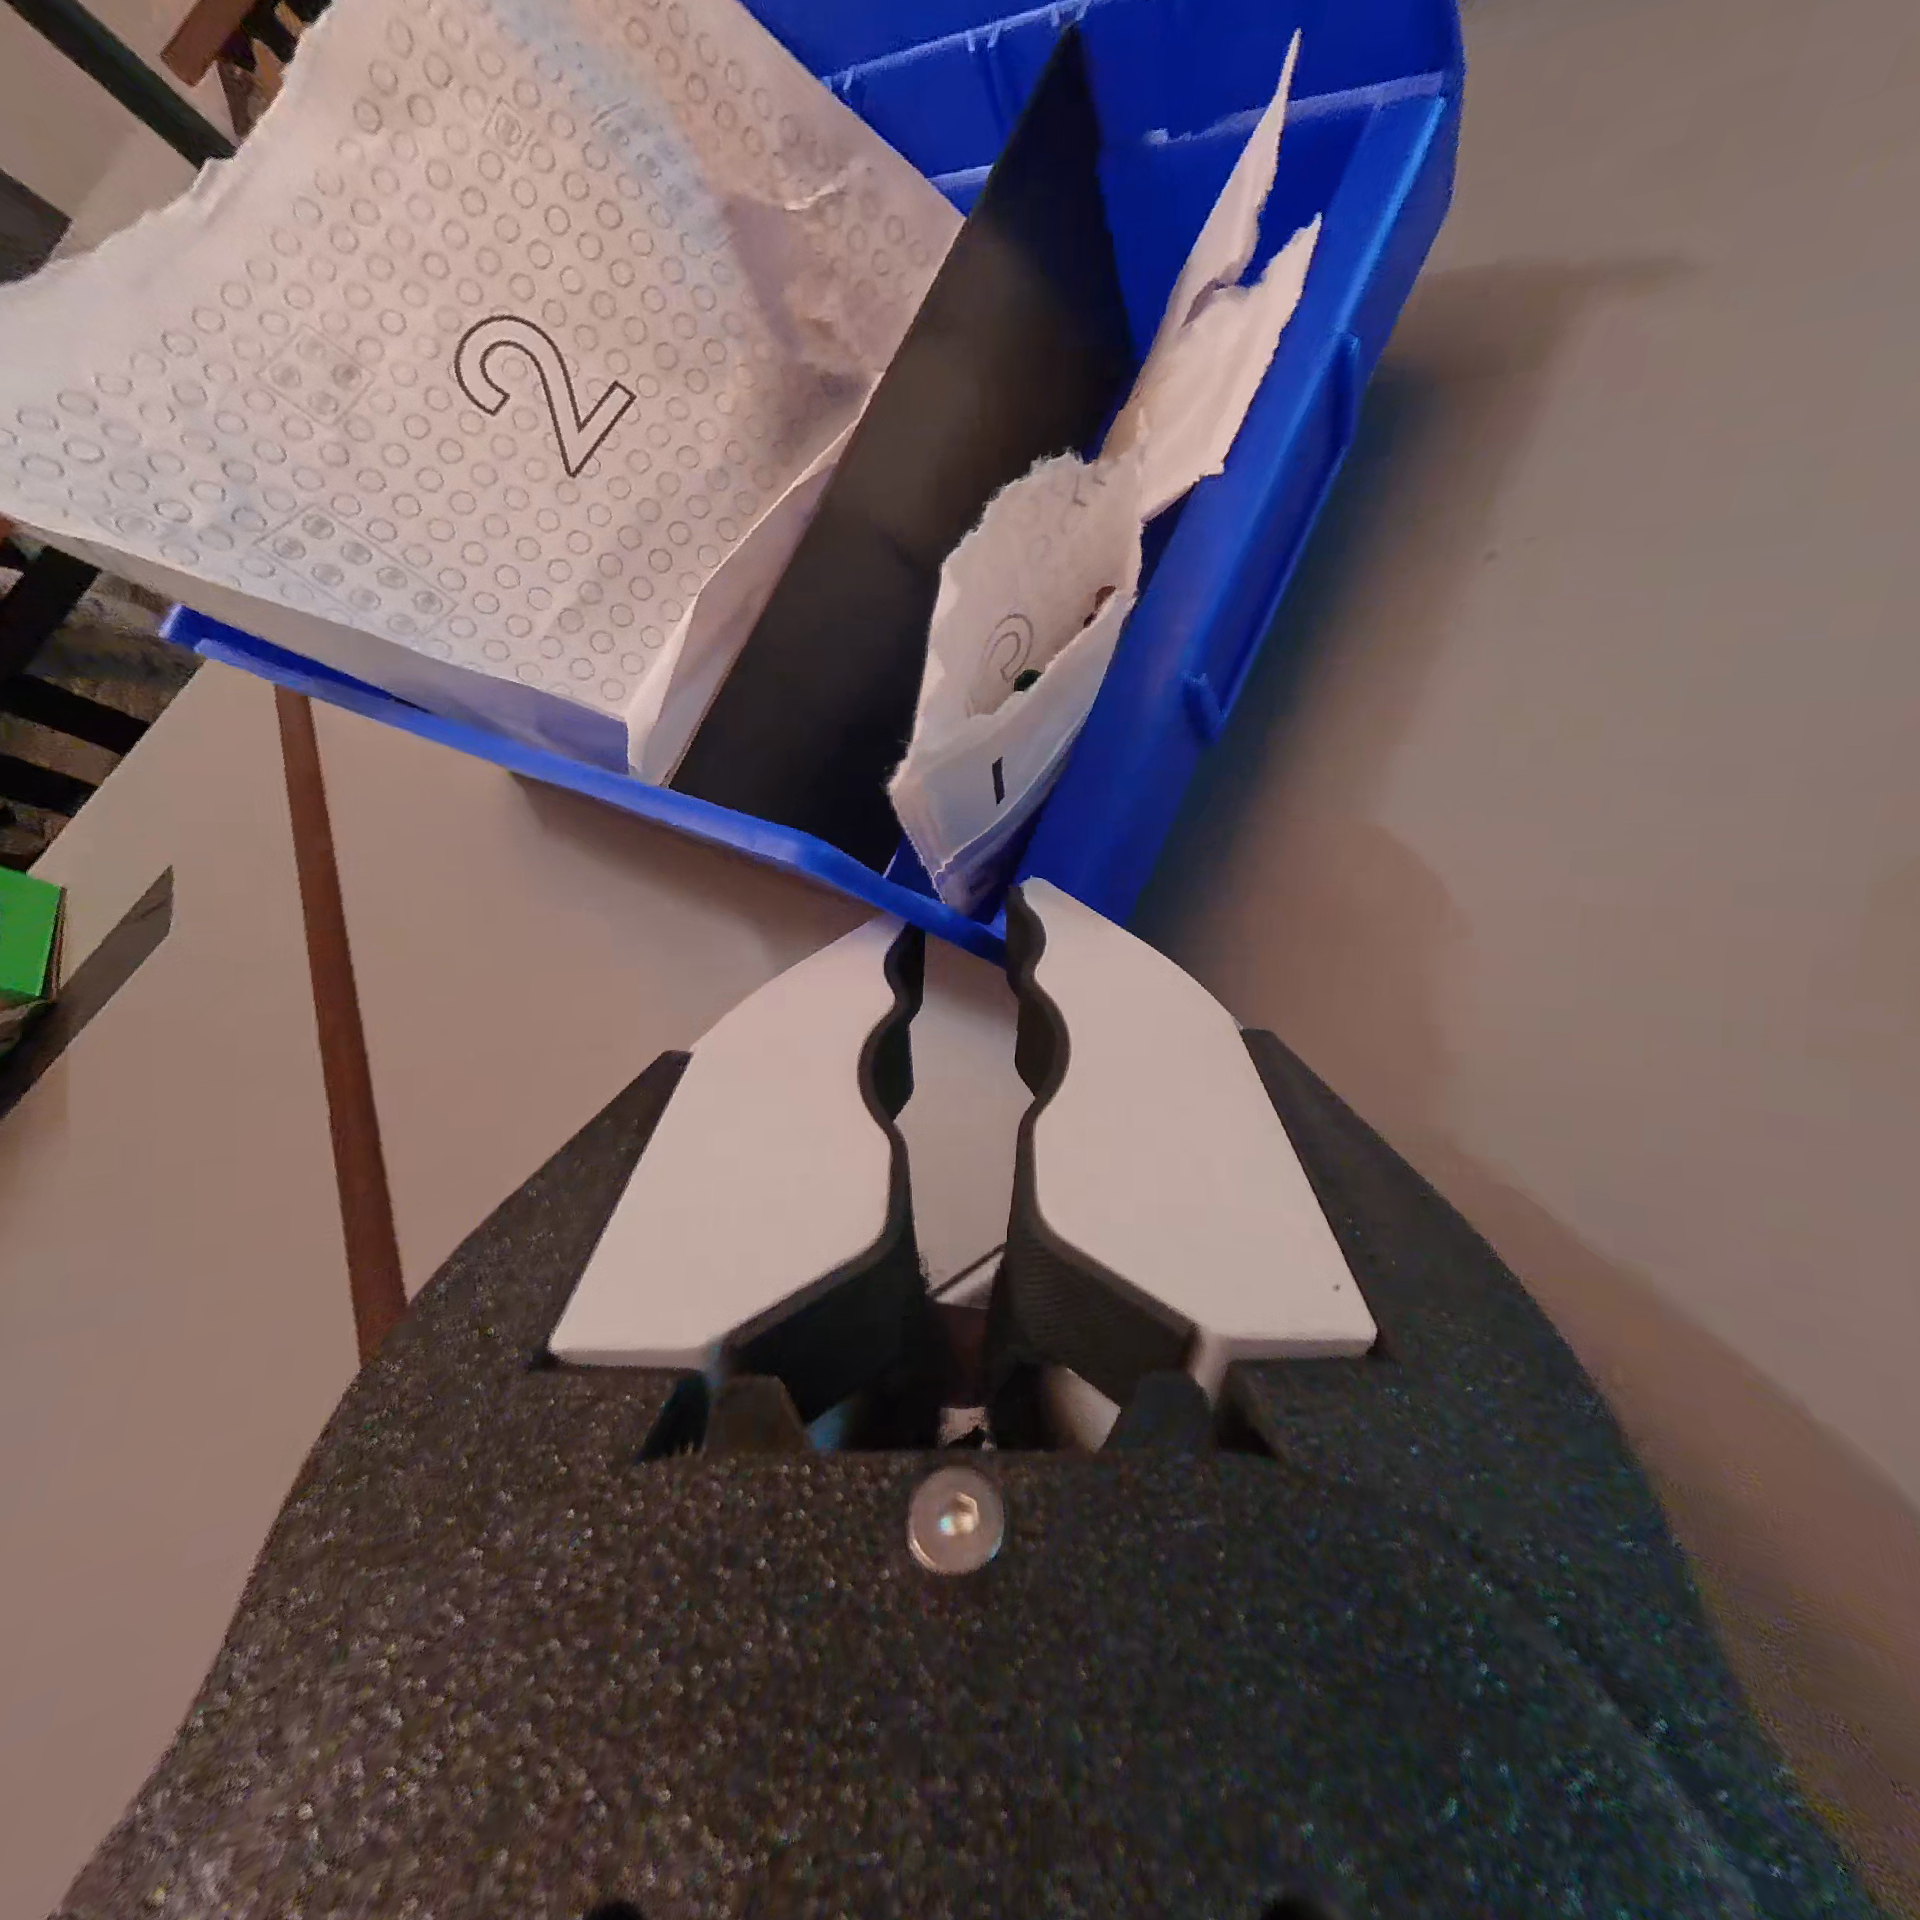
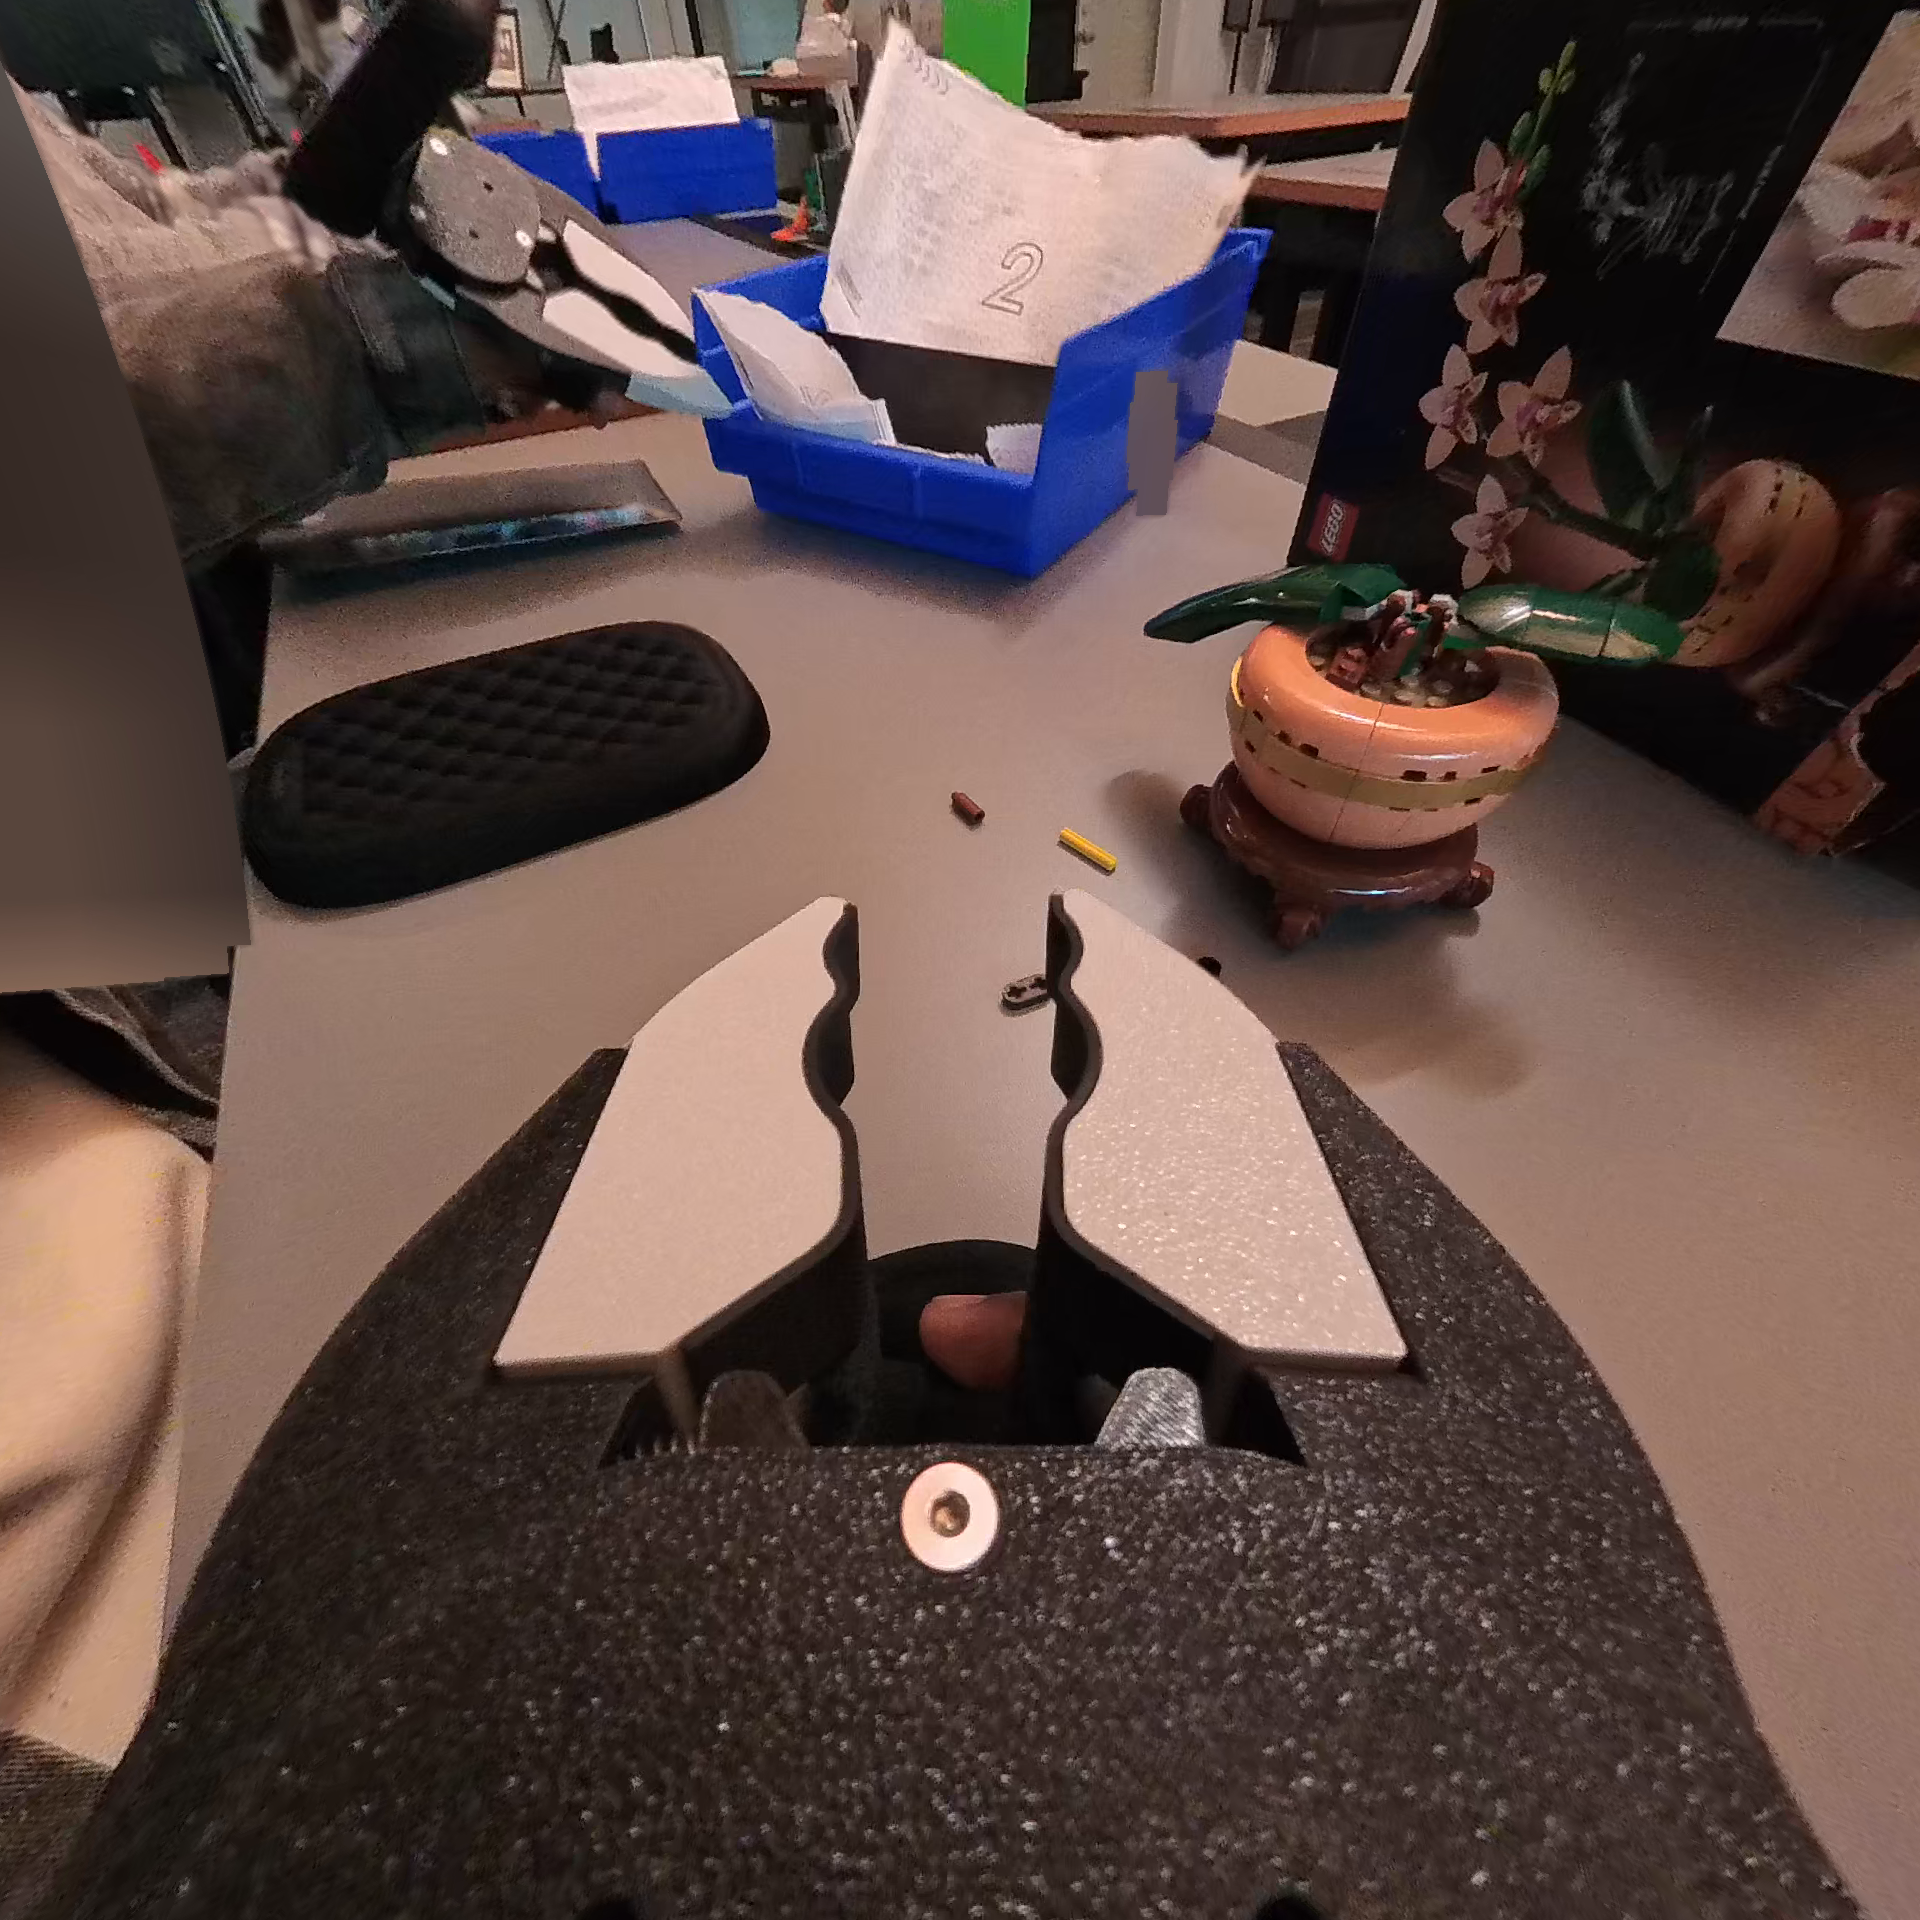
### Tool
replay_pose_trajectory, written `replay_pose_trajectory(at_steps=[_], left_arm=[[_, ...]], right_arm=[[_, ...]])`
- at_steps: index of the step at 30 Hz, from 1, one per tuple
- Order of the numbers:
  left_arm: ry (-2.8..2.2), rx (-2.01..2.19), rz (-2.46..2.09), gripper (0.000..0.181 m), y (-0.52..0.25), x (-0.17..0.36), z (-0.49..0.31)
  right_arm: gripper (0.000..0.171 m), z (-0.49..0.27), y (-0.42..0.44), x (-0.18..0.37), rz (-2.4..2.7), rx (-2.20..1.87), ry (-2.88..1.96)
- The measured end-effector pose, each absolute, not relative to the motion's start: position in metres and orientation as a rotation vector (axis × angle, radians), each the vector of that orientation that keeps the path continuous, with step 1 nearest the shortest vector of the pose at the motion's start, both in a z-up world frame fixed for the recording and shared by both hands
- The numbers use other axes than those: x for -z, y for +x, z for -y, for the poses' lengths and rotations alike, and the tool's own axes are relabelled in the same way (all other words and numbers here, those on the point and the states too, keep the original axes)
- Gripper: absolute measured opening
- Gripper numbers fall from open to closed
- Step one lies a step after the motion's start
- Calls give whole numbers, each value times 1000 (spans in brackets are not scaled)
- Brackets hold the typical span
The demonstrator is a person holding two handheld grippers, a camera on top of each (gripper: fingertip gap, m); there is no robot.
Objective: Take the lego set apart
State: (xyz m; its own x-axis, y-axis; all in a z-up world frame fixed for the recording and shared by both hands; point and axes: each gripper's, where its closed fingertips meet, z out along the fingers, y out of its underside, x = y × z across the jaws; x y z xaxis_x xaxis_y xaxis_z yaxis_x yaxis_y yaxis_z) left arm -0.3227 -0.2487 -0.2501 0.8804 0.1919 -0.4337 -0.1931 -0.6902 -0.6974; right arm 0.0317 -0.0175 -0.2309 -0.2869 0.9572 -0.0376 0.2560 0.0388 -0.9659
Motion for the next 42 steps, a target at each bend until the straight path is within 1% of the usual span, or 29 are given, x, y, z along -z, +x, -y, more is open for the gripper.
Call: replay_pose_trajectory(at_steps=[7, 16, 23, 28, 31, 33, 35, 38, 41, 42], left_arm=[[-2232, -679, 173, 14, -266, 251, 225], [-2230, -764, 227, 15, -207, 252, 208], [-2233, -788, 243, 15, -179, 251, 206], [-2254, -760, 232, 18, -173, 251, 204], [-2308, -625, 182, 26, -168, 245, 218], [-2294, -529, 177, 36, -169, 226, 237], [-2200, -400, 136, 46, -156, 197, 246], [-2020, -187, -44, 50, -107, 154, 228], [-1965, -73, -240, 61, -61, 148, 190], [-1954, -13, -269, 60, -49, 153, 176]], right_arm=[[33, 17, 34, 226, 1601, -1314, -1227], [32, 17, 36, 223, 1580, -1343, -1211], [30, 16, 36, 221, 1562, -1367, -1215], [29, 16, 36, 222, 1568, -1351, -1218], [29, 16, 35, 223, 1577, -1350, -1226], [29, 17, 35, 224, 1579, -1355, -1230], [30, 16, 34, 224, 1581, -1358, -1239], [30, 17, 32, 229, 1603, -1338, -1262], [31, 19, 29, 233, 1643, -1296, -1276], [32, 20, 29, 234, 1665, -1287, -1297]])
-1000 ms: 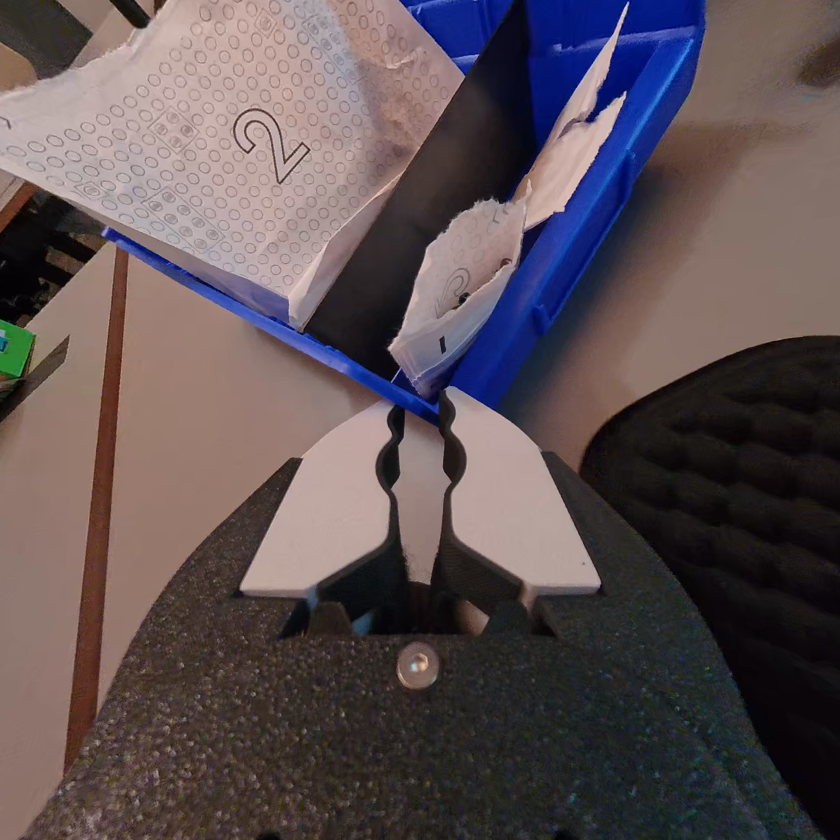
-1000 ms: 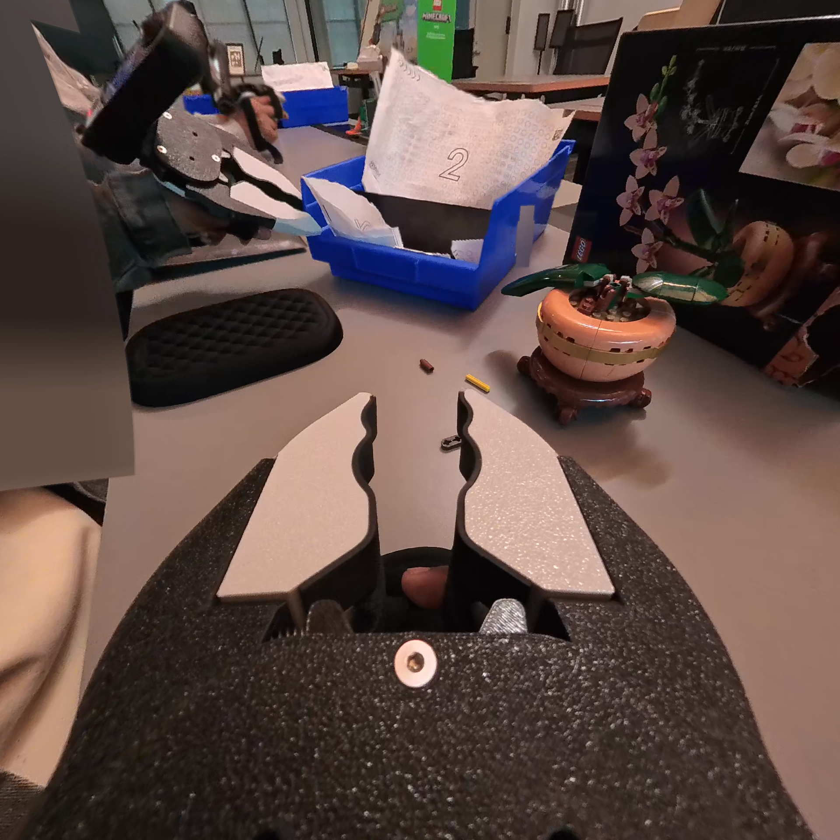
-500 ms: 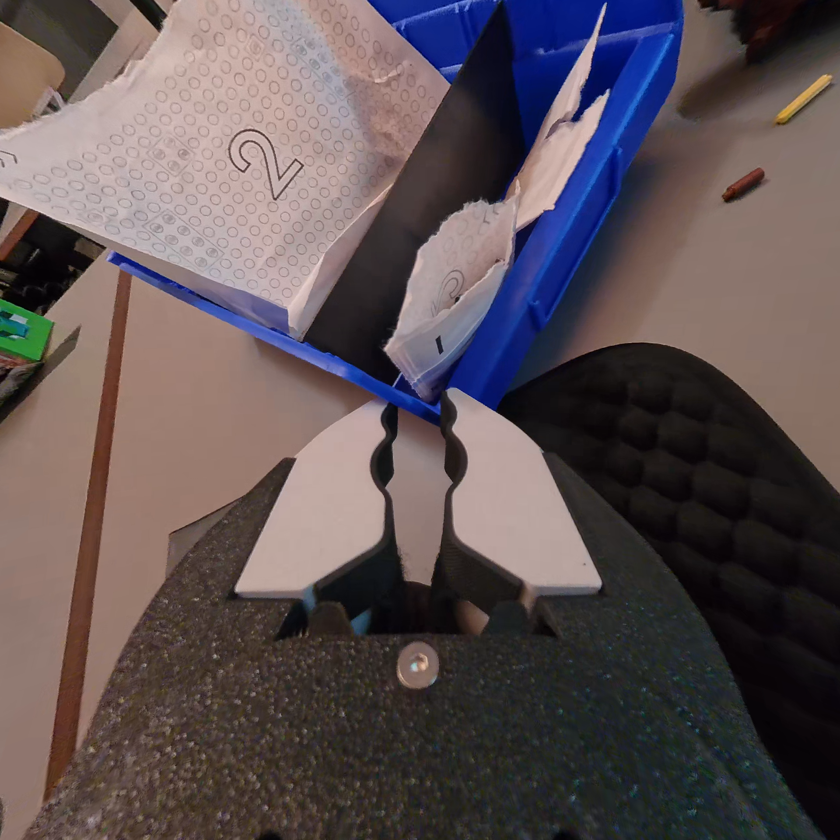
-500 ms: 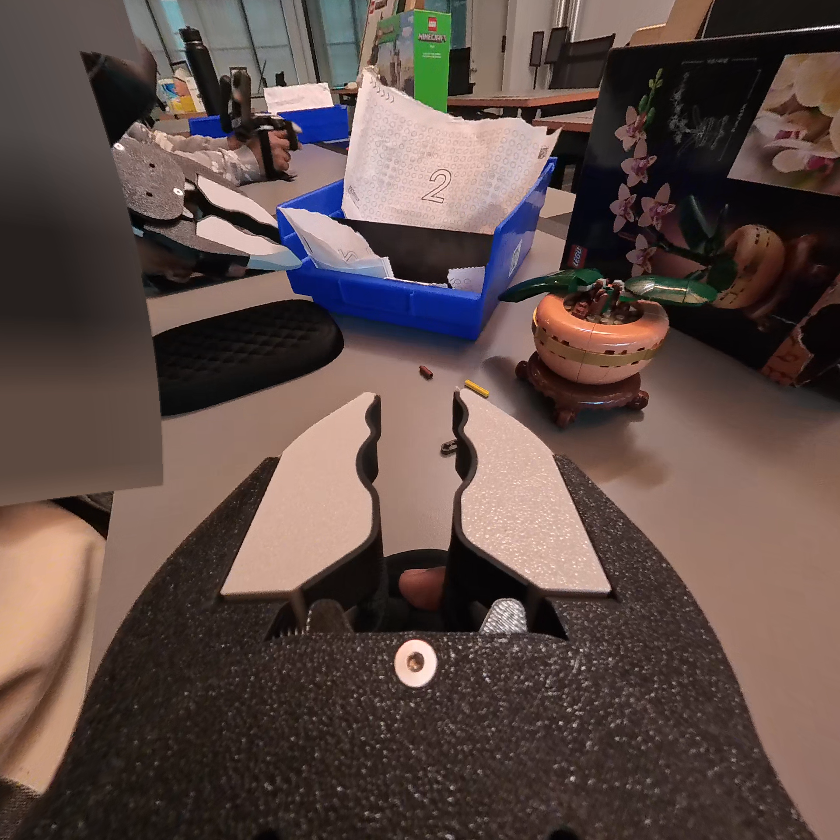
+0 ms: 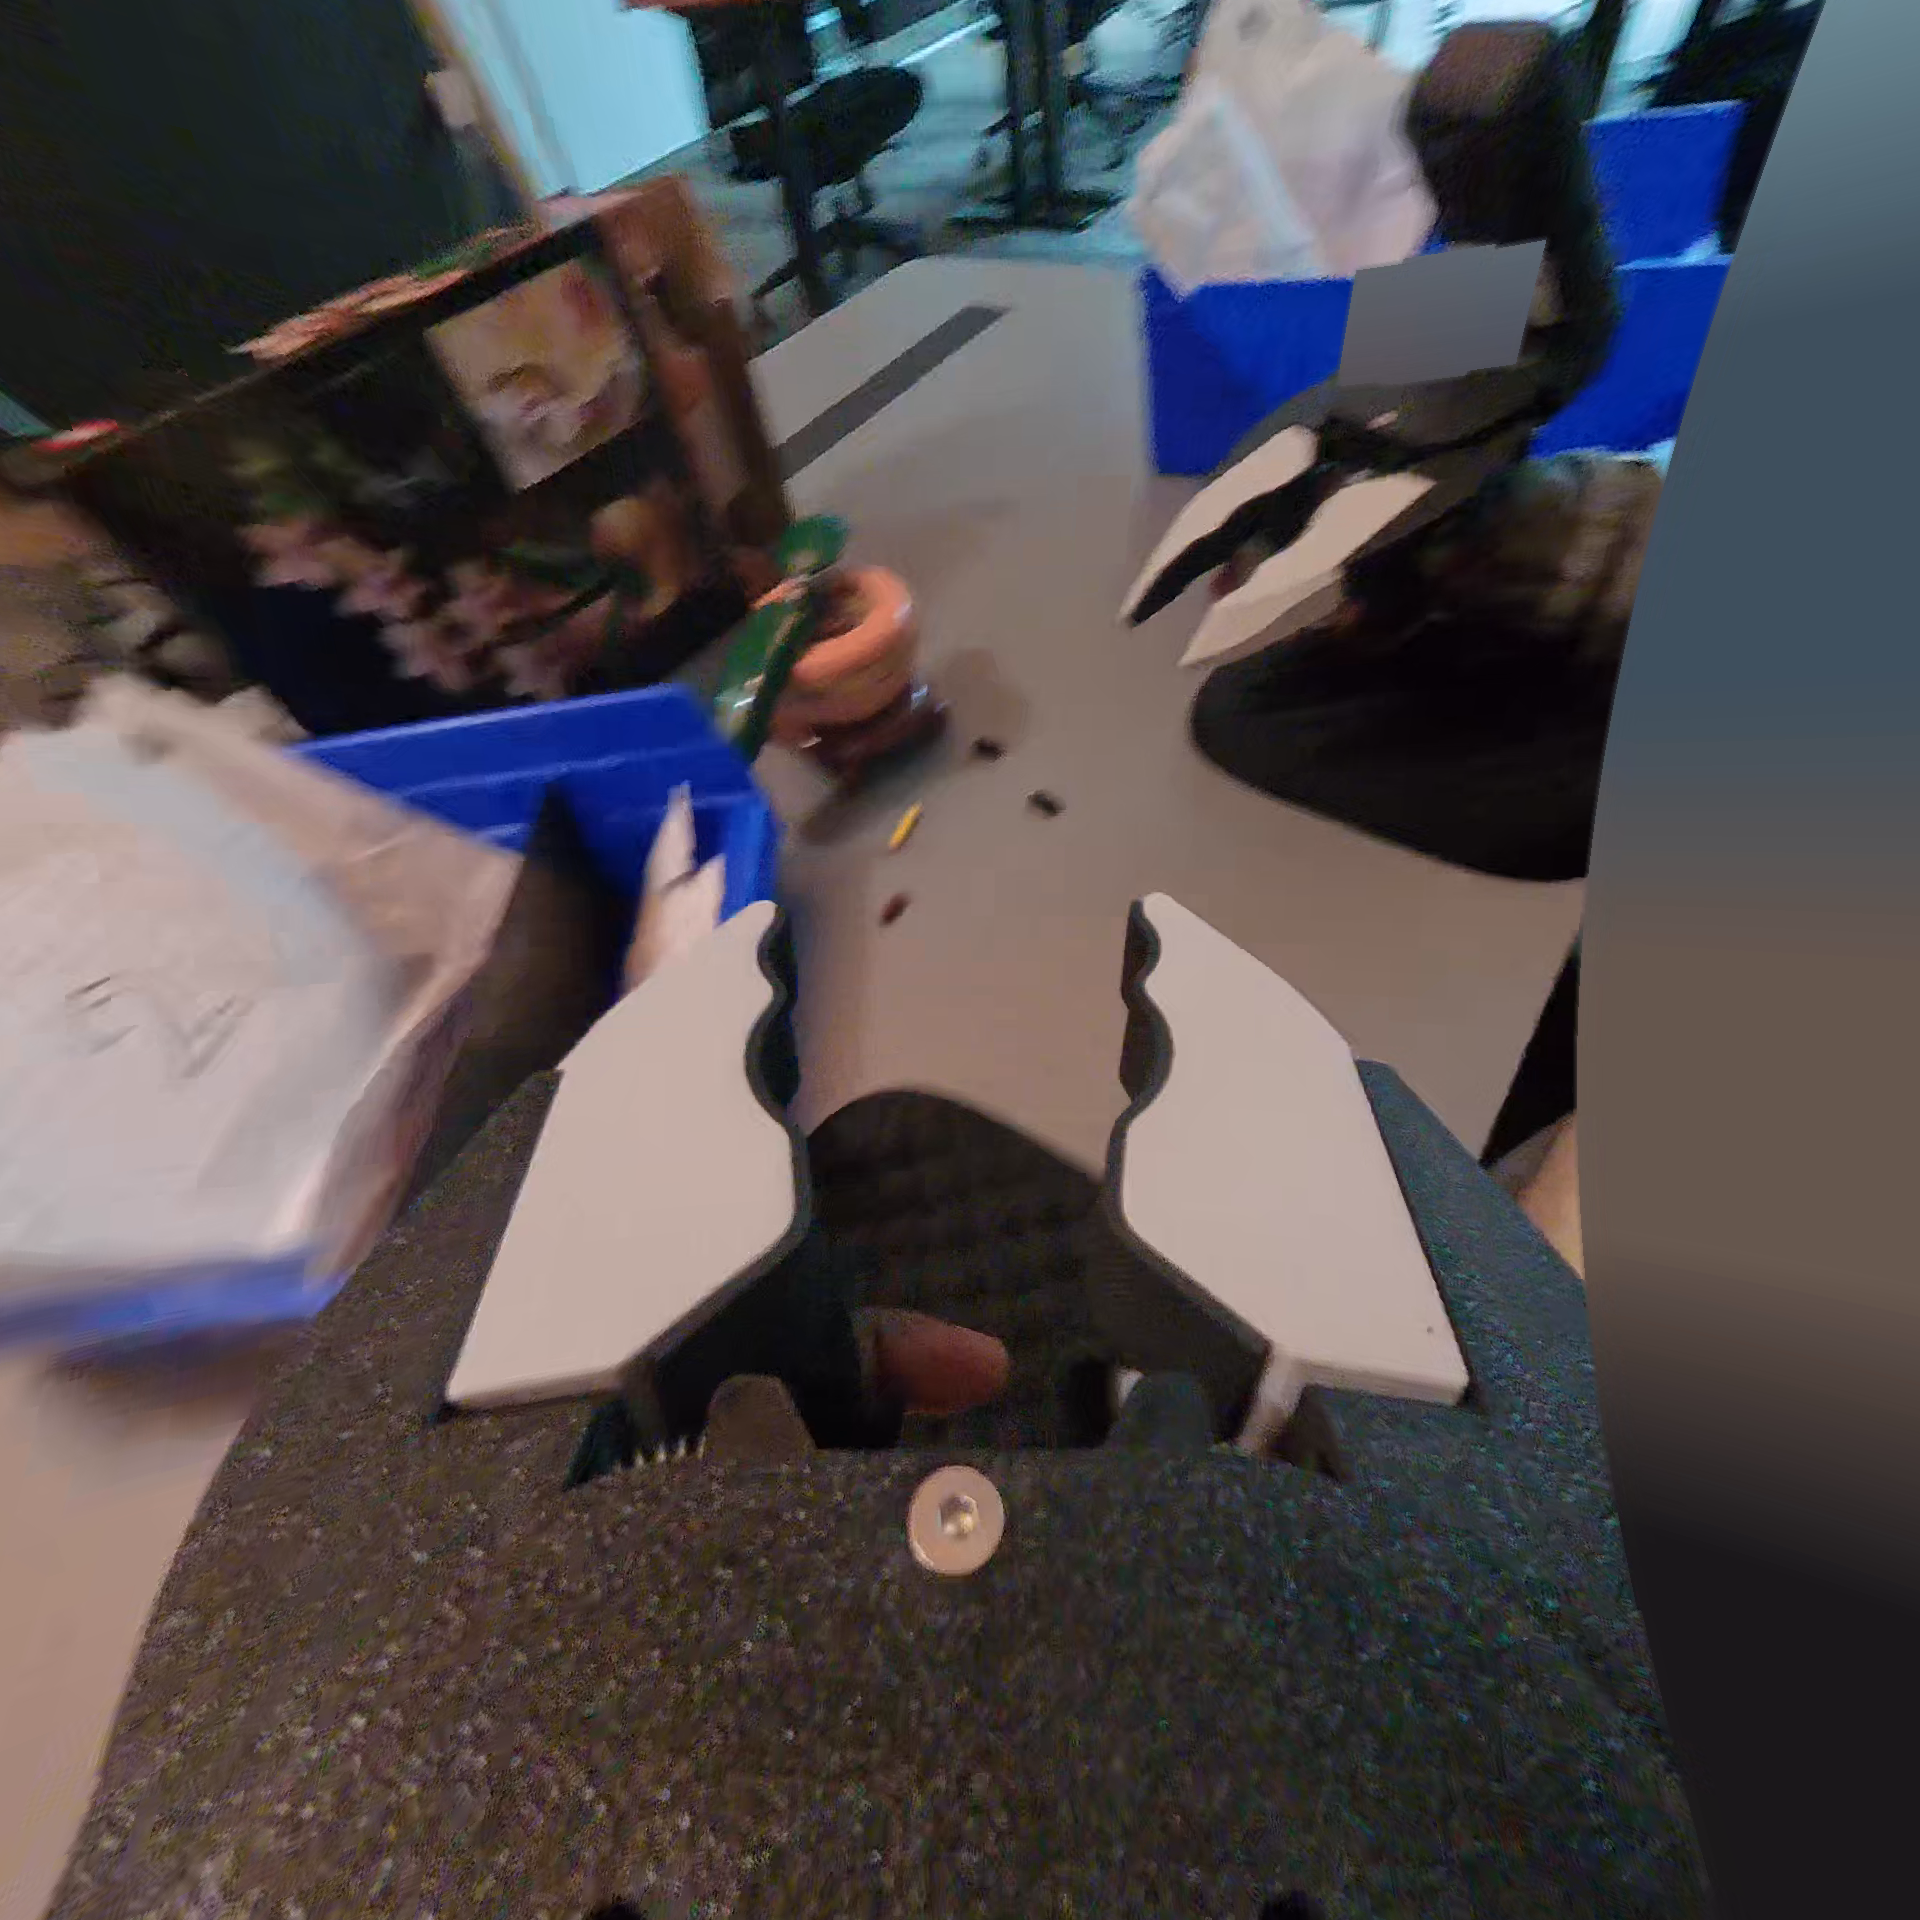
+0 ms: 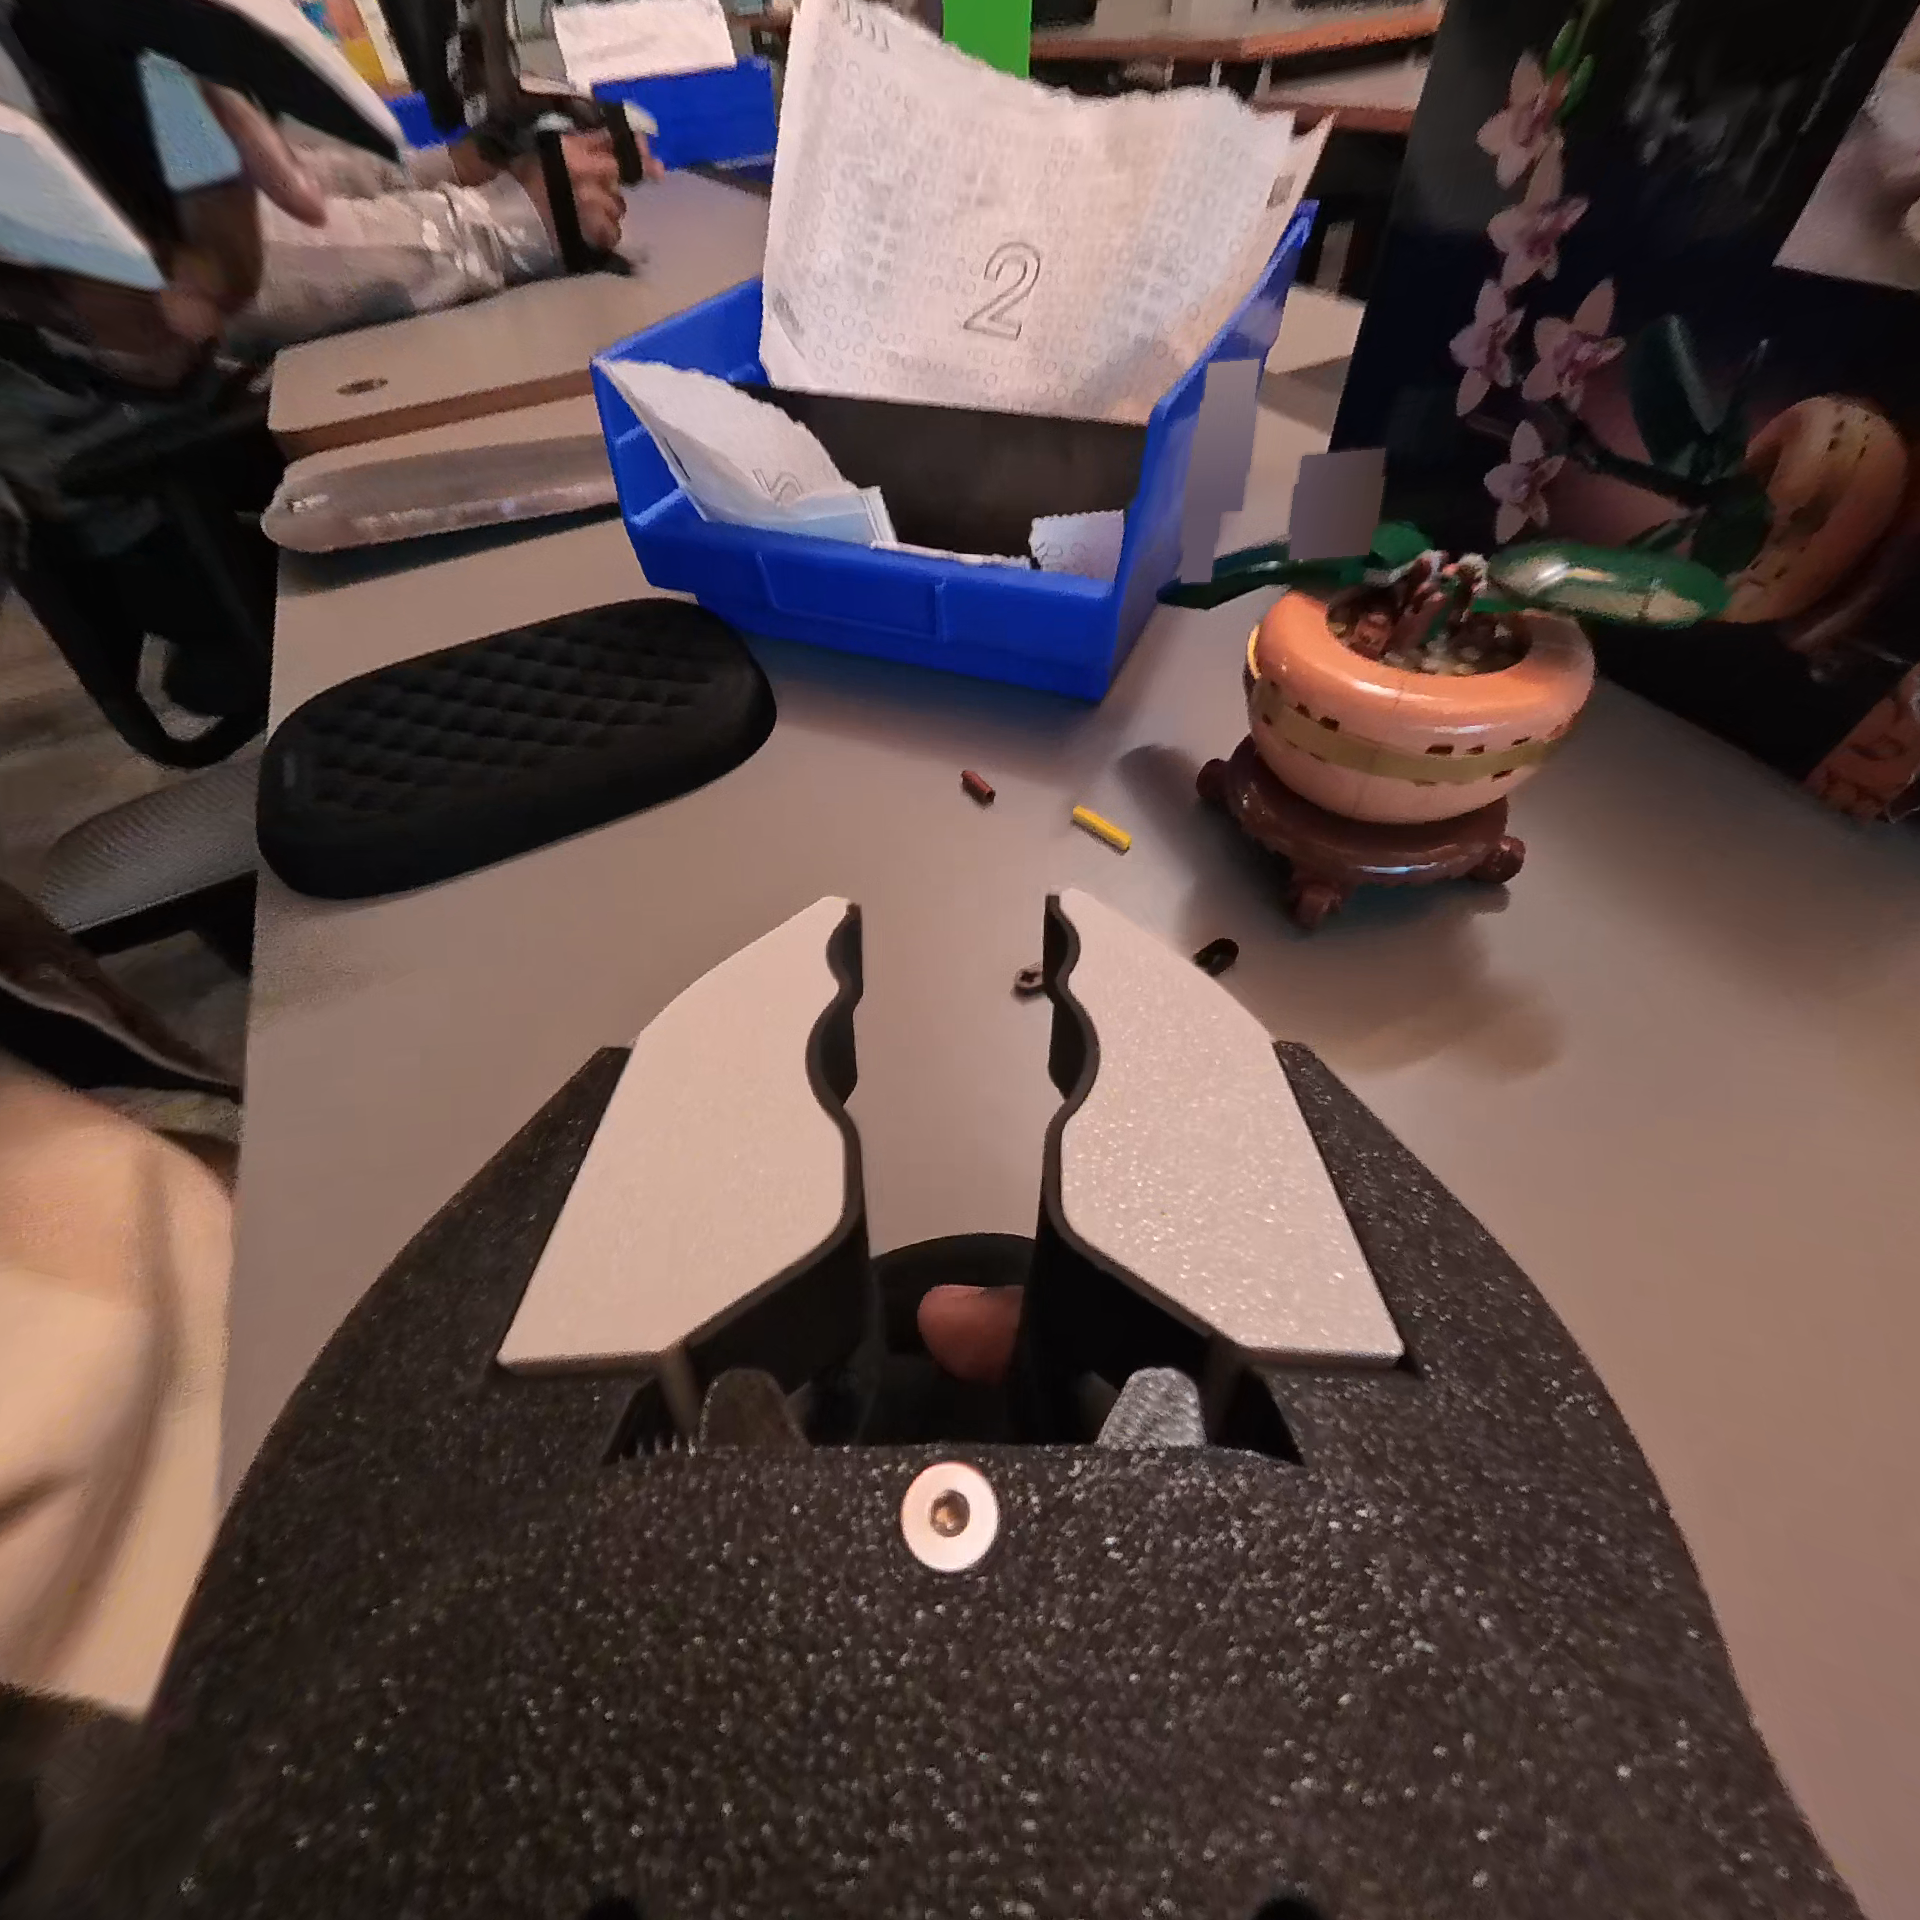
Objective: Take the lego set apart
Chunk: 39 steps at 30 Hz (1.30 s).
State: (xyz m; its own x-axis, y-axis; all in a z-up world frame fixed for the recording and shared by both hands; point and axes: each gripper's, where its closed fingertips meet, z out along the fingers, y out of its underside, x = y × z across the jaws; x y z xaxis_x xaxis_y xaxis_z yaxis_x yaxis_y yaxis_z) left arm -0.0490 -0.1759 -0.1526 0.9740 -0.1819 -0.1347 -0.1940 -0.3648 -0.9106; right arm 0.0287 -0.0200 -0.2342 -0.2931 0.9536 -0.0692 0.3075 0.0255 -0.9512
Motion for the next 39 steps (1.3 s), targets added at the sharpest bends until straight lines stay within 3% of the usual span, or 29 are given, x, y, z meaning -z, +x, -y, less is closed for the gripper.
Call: replay_pose_trajectory(at_steps=[5, 9, 17, 28, 39], left_arm=[[-2058, 56, -254, 54, -34, 216, 130], [-2173, -135, -236, 53, -56, 254, 120], [-2259, -58, -251, 52, -55, 289, 123], [-2258, 12, -162, 46, -61, 291, 122], [-2083, -97, -213, 50, -58, 270, 125]], right_arm=[[40, 33, 31, 254, 2011, -1114, -1543], [60, 35, 20, 278, 2318, -899, -1478], [37, 14, -14, 302, 2591, -767, -1277], [15, 16, -17, 314, 2613, -658, -1196], [15, 33, -29, 295, 2584, -711, -1067]])
